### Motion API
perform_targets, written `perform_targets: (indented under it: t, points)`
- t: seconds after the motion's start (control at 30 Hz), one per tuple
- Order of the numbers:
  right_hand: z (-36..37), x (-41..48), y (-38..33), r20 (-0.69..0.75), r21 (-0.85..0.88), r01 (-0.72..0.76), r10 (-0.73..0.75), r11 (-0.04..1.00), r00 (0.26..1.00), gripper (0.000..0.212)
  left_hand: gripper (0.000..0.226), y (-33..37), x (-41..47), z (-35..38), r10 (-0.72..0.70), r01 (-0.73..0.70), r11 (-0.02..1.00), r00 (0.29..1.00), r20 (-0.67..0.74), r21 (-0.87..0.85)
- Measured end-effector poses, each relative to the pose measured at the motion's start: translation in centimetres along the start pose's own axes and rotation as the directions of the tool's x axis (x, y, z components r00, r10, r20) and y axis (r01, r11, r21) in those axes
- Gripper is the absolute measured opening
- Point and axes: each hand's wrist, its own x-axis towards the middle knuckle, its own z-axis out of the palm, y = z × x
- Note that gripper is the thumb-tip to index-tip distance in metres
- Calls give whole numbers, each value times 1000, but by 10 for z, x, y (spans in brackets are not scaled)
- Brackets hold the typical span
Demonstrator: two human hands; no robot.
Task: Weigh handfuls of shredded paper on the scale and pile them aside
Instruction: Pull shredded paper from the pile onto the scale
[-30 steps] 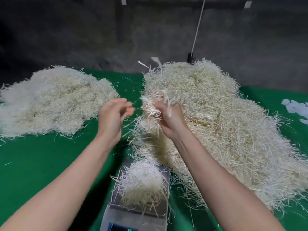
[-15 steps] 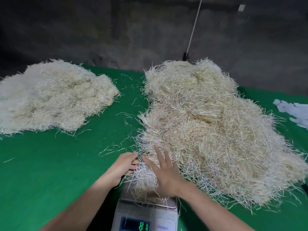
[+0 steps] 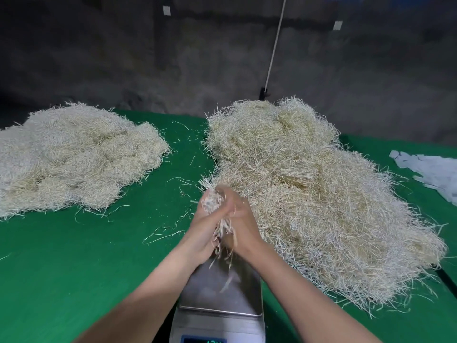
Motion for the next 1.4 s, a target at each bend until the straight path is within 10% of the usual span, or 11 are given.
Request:
perform_targets:
  t: [0.23,0.43,0.57,0.87,0.93,1.07,1.13,1.27,1.33,1.4]
  points:
    - [-50,4,-21,115,304,73,-112,950,987,97,45,44,23,25,205,-213,977,903,-378,23]
    - [-82,27,-32,-163,352,52,6,935,987,81,17,62,14,50,373,-364,924,925,-69,116]
    - [-76,31,-29,-116,542,10,63,841,991,59,39,65,18,59,99,-83,978,992,74,-191]
    - [-63,51,-9,-315,626,-13,268,780,910,20,64,33,35,66,197,-192,969,980,-15,154]
    - [-64,61,-3,-237,734,-112,408,670,882,65,66,23,35,55,219,-198,964,970,-109,177]
    - [-66,80,3,56,968,-194,618,159,784,77,84,5,42,48,-156,139,969,985,-69,-202]
    - [-57,73,9,40,914,-273,602,301,797,72,92,7,44,52,-197,203,924,979,51,-325]
    - [-31,50,24,-281,282,-203,283,938,917,39,77,14,49,62,5,-5,972,1000,0,-234]
    - [-28,43,18,-240,212,-107,158,971,958,43,74,13,50,62,56,-74,977,994,-92,-201]
    - [-29,38,9,-28,499,-74,101,863,994,56,66,20,52,53,157,-182,975,970,-186,-129]
